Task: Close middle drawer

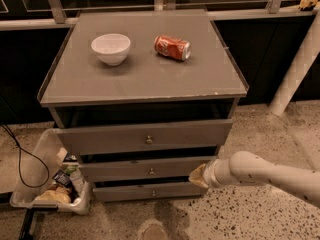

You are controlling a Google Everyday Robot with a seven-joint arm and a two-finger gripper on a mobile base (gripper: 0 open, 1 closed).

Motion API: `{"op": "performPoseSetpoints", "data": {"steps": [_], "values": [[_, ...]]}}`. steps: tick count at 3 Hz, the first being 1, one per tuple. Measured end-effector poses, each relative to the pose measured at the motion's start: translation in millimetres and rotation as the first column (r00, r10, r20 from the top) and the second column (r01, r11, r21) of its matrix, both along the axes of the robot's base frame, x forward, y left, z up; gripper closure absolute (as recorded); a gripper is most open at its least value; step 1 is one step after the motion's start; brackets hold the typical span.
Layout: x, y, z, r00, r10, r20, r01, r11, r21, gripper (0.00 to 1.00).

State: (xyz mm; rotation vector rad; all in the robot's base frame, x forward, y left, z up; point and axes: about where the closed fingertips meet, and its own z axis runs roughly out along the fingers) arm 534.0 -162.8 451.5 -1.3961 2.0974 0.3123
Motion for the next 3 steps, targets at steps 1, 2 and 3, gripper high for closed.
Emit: {"op": "performPoseSetpoints", "data": {"steps": [1,2,3], "values": [[5.8,4.0,1.3,1.0000,0.006,0.005,-0.006,1.000,-0.001,0.82],[5.8,4.1,1.3,1.0000,0.006,0.005,-0.006,1.000,-0.001,0.59],[5.7,4.1,1.3,1.0000,0.006,0.005,-0.006,1.000,-0.001,0.36]]}}
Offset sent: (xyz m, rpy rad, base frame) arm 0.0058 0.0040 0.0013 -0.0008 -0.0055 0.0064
